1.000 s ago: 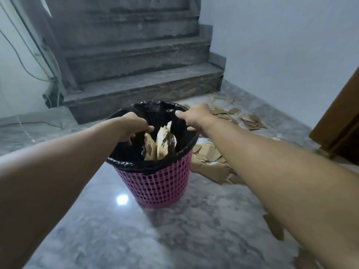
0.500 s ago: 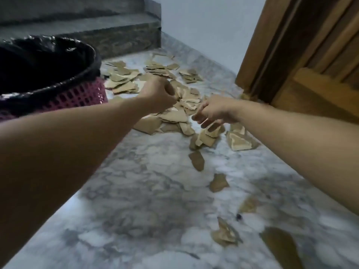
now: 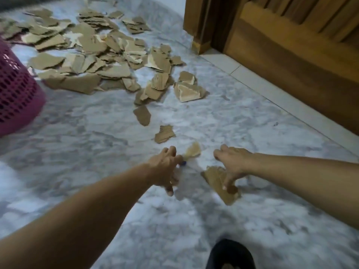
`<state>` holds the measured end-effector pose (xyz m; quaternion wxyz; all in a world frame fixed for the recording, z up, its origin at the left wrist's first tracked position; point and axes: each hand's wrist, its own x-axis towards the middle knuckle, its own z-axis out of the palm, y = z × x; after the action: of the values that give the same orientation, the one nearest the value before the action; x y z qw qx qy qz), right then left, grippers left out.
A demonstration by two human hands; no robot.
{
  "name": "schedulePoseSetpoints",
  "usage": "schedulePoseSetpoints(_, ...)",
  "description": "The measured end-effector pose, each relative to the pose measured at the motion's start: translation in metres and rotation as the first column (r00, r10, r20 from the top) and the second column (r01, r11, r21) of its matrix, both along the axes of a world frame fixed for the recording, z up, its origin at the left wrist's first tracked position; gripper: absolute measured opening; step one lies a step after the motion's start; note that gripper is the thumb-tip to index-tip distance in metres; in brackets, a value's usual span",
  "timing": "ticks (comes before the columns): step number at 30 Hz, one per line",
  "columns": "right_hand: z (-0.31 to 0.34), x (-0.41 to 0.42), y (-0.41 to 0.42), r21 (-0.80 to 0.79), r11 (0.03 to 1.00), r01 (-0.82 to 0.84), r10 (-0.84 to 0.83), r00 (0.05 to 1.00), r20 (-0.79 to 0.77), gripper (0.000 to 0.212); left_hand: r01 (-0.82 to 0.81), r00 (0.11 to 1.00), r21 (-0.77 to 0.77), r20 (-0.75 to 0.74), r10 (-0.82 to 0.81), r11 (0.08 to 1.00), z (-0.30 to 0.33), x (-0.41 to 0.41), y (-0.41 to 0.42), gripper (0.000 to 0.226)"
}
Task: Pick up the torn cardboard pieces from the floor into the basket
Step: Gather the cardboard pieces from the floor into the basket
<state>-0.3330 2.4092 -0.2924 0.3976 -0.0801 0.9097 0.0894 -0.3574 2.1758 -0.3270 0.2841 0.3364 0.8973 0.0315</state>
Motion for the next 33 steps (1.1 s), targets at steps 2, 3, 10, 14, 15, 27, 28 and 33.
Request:
schedulePoseSetpoints(2,-0.01,0.014,0.008,-0.01,1.0,0.006,-0.007,0.997,-0.083,0.082,0.024,0.998,0.016,-0.051,-0.023,1.0,-0.008,0.003,0.001,0.07)
schedulePoseSetpoints(3,-0.012,0.016,0.009,-0.033,0.999,0.032,-0.035,0.995,-0.097,0.077,0.009,0.998,0.055,-0.062,-0.005,0.998,-0.01,0.002,0.002,0.052)
schedulePoseSetpoints(10,-0.015,-0.019,-0.003,-0.306,0.926,0.221,-0.225,0.974,0.024,0.061,-0.255,0.963,0.127,-0.056,0.264,0.959,-0.014,-0.021,-0.004,0.029)
schedulePoseSetpoints(14,-0.005,-0.058,-0.022,-0.425,0.895,0.135,-0.169,0.985,-0.043,0.052,-0.427,0.882,0.207,-0.118,0.456,0.88,-0.009,-0.045,-0.007,0.015)
schedulePoseSetpoints(15,-0.004,-0.066,-0.03,-0.419,0.905,0.077,-0.106,0.993,-0.047,0.054,-0.465,0.858,0.217,-0.129,0.498,0.858,-0.007,-0.053,-0.009,0.019)
schedulePoseSetpoints(27,-0.02,-0.082,-0.076,-0.283,0.901,-0.329,0.279,0.939,-0.201,0.035,-0.501,0.828,0.238,-0.149,0.541,0.832,-0.001,-0.117,-0.013,0.014)
schedulePoseSetpoints(28,-0.021,-0.083,-0.076,-0.304,0.9,-0.313,0.261,0.945,-0.199,0.033,-0.509,0.829,0.249,-0.117,0.547,0.824,-0.005,-0.117,-0.01,0.013)
schedulePoseSetpoints(33,-0.024,-0.084,-0.07,-0.353,0.912,-0.209,0.149,0.971,-0.189,0.03,-0.552,0.81,0.335,-0.001,0.586,0.764,-0.021,-0.11,0.0,0.015)
